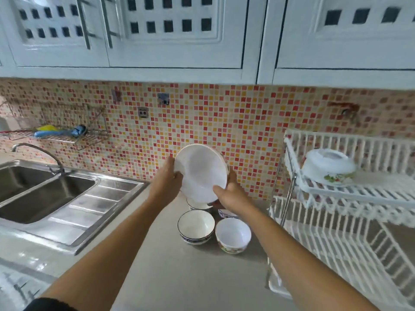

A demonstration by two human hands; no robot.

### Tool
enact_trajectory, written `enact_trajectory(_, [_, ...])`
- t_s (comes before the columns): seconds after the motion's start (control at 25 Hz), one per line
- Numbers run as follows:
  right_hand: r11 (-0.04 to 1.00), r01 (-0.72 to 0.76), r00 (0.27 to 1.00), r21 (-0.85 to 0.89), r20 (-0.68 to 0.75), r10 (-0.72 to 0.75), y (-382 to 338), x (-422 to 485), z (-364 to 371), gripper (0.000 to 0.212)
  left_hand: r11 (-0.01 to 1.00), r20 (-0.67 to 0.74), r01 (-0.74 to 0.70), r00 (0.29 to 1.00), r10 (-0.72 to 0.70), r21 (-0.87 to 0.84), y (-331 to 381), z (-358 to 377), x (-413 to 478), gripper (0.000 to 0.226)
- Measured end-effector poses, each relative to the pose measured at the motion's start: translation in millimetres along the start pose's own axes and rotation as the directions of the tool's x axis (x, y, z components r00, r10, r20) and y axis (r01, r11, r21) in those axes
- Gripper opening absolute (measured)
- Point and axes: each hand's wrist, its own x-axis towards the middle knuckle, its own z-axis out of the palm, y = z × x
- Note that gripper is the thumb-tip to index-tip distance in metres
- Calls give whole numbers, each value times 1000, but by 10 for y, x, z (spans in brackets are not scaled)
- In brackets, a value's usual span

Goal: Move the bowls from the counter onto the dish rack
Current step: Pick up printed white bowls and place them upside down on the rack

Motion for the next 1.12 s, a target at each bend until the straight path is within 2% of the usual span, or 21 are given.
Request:
enact_trajectory(0.12, [989, 105, 980, -103, -158, -121, -224, -148, -548, 56, 990, -29, -139, 990, 138, -36, 574, 110, 80, 28])
enact_trajectory(0.24, [923, 206, 909, -325, -286, -304, -389, -296, -1161, 60, 941, -7, -337, 941, 337, -29, 1126, 229, 148, 34])
enact_trajectory(0.32, [868, 234, 850, -438, -342, -401, -456, -381, -1544, 60, 894, 15, -438, 897, 441, -93, 1470, 268, 134, 40])
enact_trajectory(0.4, [781, 254, 785, -570, -350, -511, -482, -432, -1887, 64, 824, 37, -540, 832, 553, -170, 1763, 308, 97, 49])
enact_trajectory(0.52, [645, 185, 762, -741, -306, -571, -400, -469, -2386, 72, 756, 92, -578, 773, 628, -308, 2149, 497, 58, 58])
enact_trajectory(0.6, [548, 108, 773, -829, -277, -571, -265, -473, -2634, 71, 787, 207, -544, 767, 607, -292, 2335, 739, 89, 64])
enact_trajectory(0.68, [473, 64, 781, -879, -251, -572, -120, -436, -2824, 72, 817, 317, -542, 753, 576, -196, 2476, 981, 128, 81])
enact_trajectory(0.72, [471, 55, 789, -881, -251, -561, -38, -400, -2929, 77, 826, 340, -534, 754, 562, -180, 2550, 1101, 145, 85])
enact_trajectory(0.76, [520, 63, 808, -852, -262, -527, 41, -362, -3039, 86, 843, 345, -508, 770, 536, -178, 2608, 1221, 180, 82])
enact_trajectory(0.88, [788, 99, 929, -608, -228, -293, 256, -284, -3364, 116, 878, 360, -429, 801, 478, -212, 2692, 1534, 290, 70])
enact_trajectory(0.96, [879, 90, 970, -469, -159, -183, 397, -249, -3500, 117, 898, 422, -372, 793, 438, -233, 2672, 1716, 363, 70])
enact_trajectory(1.04, [906, 89, 983, -415, -112, -148, 544, -162, -3568, 110, 919, 476, -326, 786, 394, -221, 2643, 1855, 400, 74])
enact_trajectory(1.12, [880, 97, 989, -465, -56, -139, 675, -37, -3615, 103, 934, 507, -288, 785, 356, -210, 2649, 1996, 430, 76])
